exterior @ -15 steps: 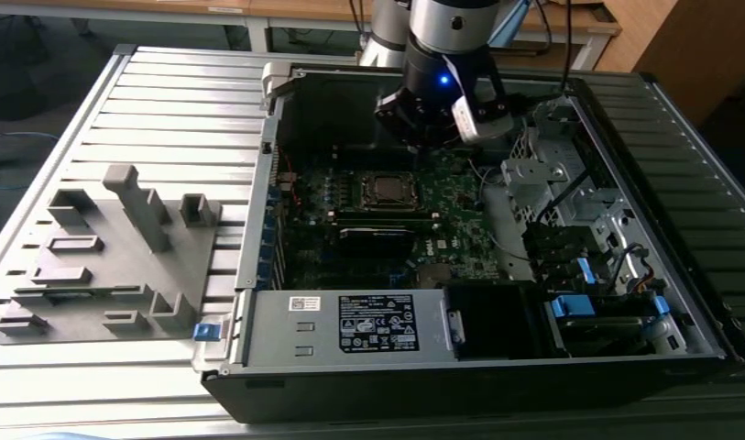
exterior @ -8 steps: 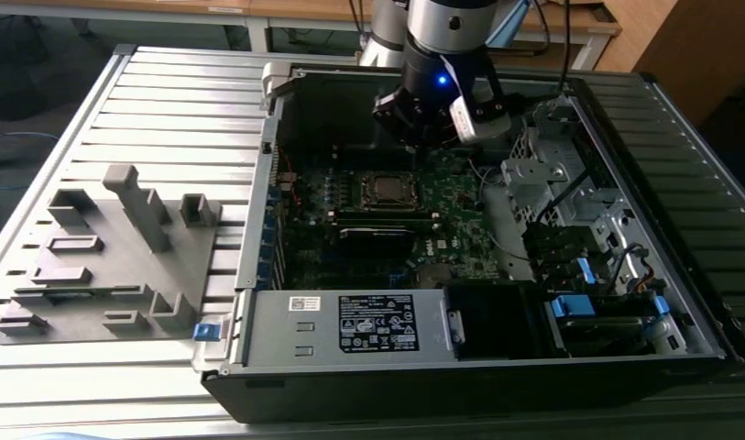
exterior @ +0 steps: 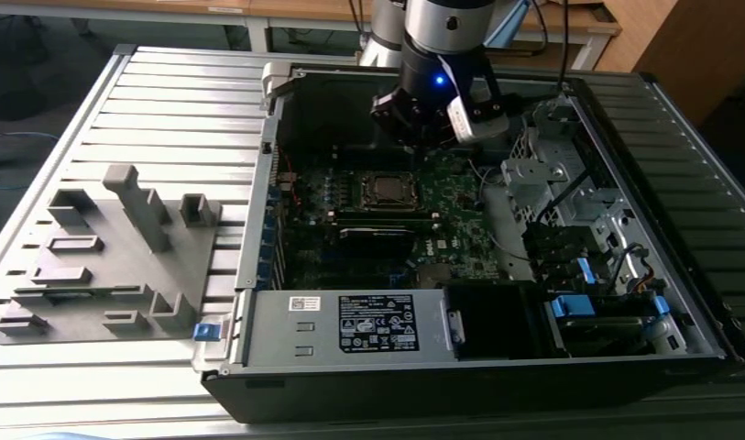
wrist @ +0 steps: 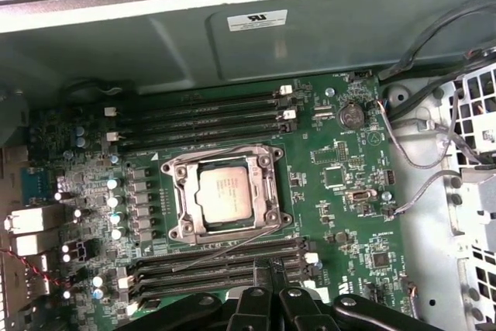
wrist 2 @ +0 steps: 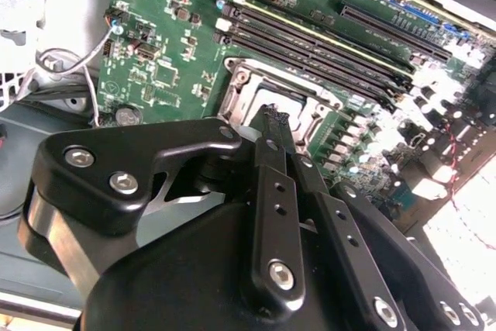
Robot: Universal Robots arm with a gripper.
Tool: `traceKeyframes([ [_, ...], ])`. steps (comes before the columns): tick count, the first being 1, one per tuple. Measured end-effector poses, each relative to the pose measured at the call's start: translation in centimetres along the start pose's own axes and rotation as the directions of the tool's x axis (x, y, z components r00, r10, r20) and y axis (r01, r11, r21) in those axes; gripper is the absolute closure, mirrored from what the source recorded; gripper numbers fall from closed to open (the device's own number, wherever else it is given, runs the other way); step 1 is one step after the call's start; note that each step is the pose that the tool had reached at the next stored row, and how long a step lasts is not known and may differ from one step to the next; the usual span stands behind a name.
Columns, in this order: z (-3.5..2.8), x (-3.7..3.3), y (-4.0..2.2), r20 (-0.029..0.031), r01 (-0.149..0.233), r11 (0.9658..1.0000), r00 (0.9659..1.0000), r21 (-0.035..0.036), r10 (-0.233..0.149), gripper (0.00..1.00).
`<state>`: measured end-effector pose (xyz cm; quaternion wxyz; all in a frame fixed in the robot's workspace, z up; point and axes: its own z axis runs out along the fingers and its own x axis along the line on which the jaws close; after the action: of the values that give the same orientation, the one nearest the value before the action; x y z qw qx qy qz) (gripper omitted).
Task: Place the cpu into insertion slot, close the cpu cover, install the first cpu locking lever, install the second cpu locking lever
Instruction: 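Install the second cpu locking lever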
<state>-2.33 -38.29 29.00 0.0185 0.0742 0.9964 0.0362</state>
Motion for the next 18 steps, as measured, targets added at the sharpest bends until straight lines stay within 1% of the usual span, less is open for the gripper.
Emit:
traceKeyframes([
  [18,0.04,0.5,-0.08,0.0,0.0,1.0,1.0,0.0,0.0,0.89],
])
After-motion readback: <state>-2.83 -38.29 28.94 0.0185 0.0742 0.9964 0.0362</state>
